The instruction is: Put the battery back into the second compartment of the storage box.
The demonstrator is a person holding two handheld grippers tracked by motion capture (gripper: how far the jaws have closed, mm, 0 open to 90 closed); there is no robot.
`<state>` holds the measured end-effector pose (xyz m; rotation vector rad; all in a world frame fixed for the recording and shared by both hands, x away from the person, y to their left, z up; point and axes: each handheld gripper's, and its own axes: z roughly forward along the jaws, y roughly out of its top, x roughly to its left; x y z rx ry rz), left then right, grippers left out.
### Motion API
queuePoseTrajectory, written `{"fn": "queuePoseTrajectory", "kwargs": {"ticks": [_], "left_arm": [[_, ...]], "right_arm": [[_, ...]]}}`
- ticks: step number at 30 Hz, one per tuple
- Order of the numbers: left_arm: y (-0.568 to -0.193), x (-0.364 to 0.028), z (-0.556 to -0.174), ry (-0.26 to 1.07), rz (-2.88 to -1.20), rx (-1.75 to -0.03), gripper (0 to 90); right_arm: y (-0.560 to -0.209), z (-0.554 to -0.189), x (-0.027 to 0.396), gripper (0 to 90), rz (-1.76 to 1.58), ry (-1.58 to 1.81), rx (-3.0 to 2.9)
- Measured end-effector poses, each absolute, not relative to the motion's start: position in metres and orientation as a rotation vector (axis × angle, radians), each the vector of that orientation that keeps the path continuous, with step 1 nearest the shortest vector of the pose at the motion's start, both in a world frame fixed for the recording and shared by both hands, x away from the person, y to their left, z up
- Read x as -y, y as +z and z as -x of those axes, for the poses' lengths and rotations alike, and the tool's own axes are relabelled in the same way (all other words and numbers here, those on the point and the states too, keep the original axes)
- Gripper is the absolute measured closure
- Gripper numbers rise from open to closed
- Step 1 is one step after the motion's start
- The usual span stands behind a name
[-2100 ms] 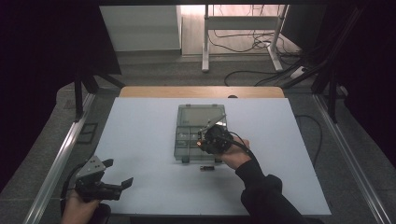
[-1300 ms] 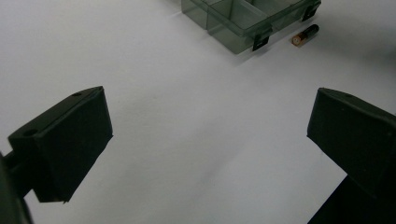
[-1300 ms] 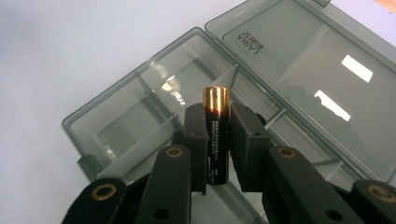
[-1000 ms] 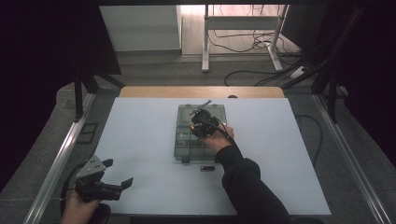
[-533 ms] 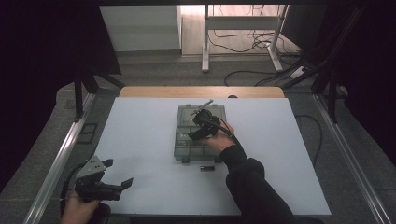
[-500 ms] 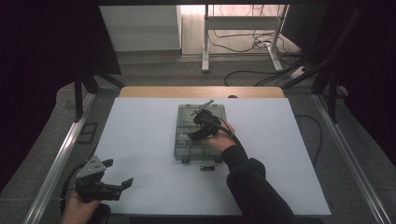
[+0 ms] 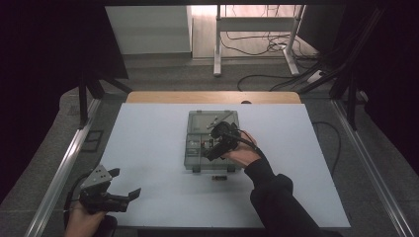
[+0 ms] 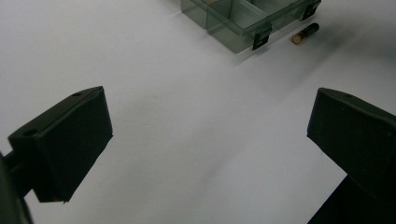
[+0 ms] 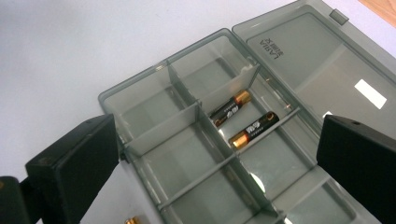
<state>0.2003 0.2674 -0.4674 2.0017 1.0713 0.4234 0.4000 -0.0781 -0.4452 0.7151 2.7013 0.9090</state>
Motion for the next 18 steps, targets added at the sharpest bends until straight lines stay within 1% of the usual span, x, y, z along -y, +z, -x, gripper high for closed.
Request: {"fn": "queuePoseTrajectory", "kwargs": {"ticks": [18], "left_arm": [[-0.467, -0.267, -0.2, 0.426, -2.004, -1.072, 0.2]], "right_arm": [[-0.444, -0.368, 0.094, 0.0, -0.605, 0.955, -2.7]]}}
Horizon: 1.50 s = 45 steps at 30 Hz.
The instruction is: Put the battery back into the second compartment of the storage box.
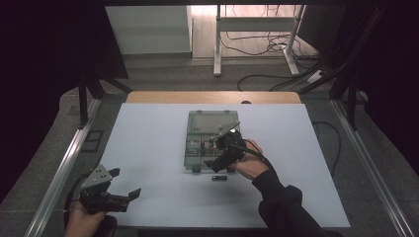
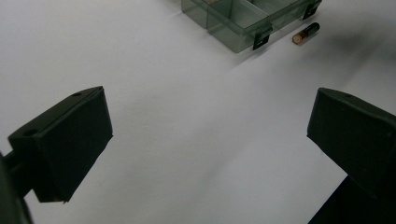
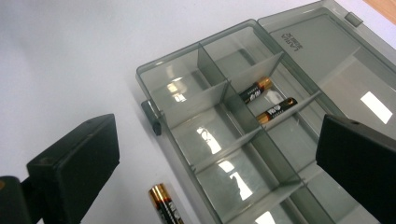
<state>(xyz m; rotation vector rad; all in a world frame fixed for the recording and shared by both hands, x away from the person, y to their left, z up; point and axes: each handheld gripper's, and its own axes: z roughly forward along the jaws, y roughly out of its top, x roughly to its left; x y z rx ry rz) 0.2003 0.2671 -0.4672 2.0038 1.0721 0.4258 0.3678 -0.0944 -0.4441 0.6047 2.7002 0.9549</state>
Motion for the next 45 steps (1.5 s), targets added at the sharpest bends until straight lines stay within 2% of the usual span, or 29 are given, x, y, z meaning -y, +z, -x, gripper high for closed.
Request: {"fn": "queuePoseTrajectory", "kwargs": {"ticks": [23, 29, 37, 45], "left_arm": [[-0.467, -0.267, -0.2, 0.431, -2.009, -1.066, 0.2], [-0.467, -0.266, -0.2, 0.432, -2.01, -1.066, 0.2], [-0.467, -0.266, -0.2, 0.432, -2.011, -1.065, 0.2], [-0.467, -0.266, -0.2, 0.42, -2.014, -1.066, 0.5]], "right_arm": [[-0.451, -0.334, 0.11, 0.0, -0.61, 0.856, -2.722], [-0.452, -0.327, 0.108, 4.0, -0.617, 0.822, -2.741], [-0.46, -0.323, 0.109, 16.8, -0.609, 0.791, -2.771], [-0.47, -0.323, 0.108, 40.3, -0.562, 0.721, -2.826]]}}
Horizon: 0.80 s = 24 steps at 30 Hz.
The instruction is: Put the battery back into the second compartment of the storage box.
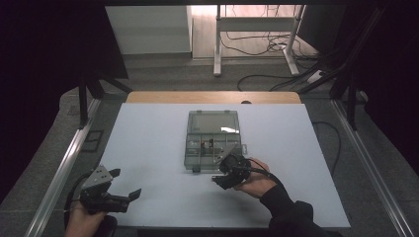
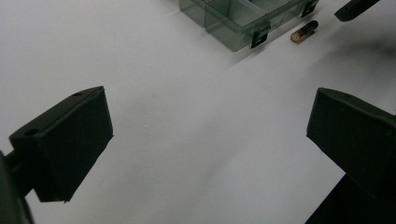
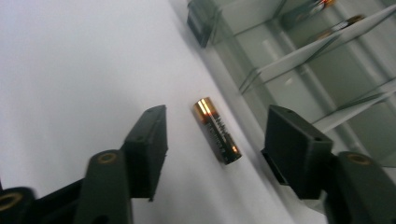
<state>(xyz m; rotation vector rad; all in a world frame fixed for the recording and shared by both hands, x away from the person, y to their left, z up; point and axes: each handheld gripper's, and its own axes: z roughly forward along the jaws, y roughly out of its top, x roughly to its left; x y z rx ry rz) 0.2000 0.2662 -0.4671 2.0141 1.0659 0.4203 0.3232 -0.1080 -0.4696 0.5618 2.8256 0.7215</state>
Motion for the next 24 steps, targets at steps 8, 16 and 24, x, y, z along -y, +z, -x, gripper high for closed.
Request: {"fn": "queuePoseTrajectory", "kwargs": {"ticks": [8, 16, 24], "left_arm": [[-0.467, -0.266, -0.2, 0.42, -2.013, -1.068, 0.5], [-0.467, -0.267, -0.2, 0.419, -2.012, -1.069, 0.5], [-0.467, -0.267, -0.2, 0.419, -2.012, -1.069, 0.5]], "right_arm": [[-0.484, -0.33, 0.103, 55.9, -0.533, 0.657, -2.875], [-0.496, -0.333, 0.096, 66.1, -0.452, 0.597, -2.883], [-0.504, -0.336, 0.093, 76.1, -0.429, 0.541, -2.906]]}}
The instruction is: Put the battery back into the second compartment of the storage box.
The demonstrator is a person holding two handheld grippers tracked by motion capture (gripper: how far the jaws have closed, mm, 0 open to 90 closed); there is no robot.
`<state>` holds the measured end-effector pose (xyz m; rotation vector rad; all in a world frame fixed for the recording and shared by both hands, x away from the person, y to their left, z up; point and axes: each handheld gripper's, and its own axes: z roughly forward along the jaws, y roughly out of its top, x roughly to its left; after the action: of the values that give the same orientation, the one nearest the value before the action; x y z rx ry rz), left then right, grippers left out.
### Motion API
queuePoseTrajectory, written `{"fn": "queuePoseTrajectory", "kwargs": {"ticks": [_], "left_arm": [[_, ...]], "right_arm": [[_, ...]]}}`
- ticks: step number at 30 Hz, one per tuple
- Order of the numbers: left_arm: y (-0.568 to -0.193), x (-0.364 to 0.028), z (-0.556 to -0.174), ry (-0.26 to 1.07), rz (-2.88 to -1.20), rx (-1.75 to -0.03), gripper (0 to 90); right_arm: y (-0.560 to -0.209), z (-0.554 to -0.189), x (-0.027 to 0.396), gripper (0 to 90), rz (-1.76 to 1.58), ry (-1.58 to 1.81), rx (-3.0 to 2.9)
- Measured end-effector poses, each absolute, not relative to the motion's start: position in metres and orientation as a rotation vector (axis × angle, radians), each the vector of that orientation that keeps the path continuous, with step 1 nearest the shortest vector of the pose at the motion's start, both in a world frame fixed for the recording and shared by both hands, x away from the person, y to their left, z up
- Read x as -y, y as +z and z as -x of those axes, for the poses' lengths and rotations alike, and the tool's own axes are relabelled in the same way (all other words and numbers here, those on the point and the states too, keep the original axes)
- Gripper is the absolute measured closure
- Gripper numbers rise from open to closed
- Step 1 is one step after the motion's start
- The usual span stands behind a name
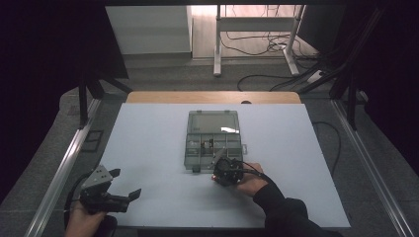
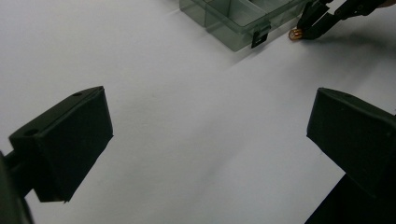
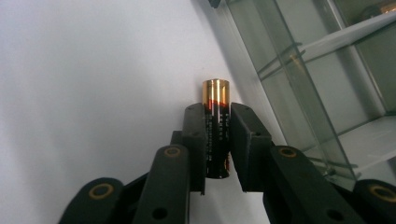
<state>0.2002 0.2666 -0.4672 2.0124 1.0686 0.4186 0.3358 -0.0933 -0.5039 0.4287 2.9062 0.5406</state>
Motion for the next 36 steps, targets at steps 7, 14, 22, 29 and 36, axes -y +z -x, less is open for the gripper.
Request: {"fn": "queuePoseTrajectory", "kwargs": {"ticks": [7, 14, 22, 29, 36], "left_arm": [[-0.467, -0.267, -0.2, 0.419, -2.01, -1.069, 0.5], [-0.467, -0.267, -0.2, 0.416, -2.01, -1.07, 0.5], [-0.467, -0.267, -0.2, 0.412, -2.005, -1.073, 0.5], [-0.467, -0.268, -0.2, 0.41, -2.003, -1.074, 0.5], [-0.467, -0.268, -0.201, 0.41, -2.003, -1.076, 0.5]], "right_arm": [[-0.498, -0.334, 0.094, 76.7, -0.471, 0.576, -2.918], [-0.487, -0.333, 0.099, 76.7, -0.528, 0.653, -2.898], [-0.483, -0.33, 0.099, 76.8, -0.505, 0.661, -2.914], [-0.474, -0.329, 0.102, 76.7, -0.547, 0.722, -2.886], [-0.468, -0.331, 0.106, 76.8, -0.565, 0.765, -2.873]]}}
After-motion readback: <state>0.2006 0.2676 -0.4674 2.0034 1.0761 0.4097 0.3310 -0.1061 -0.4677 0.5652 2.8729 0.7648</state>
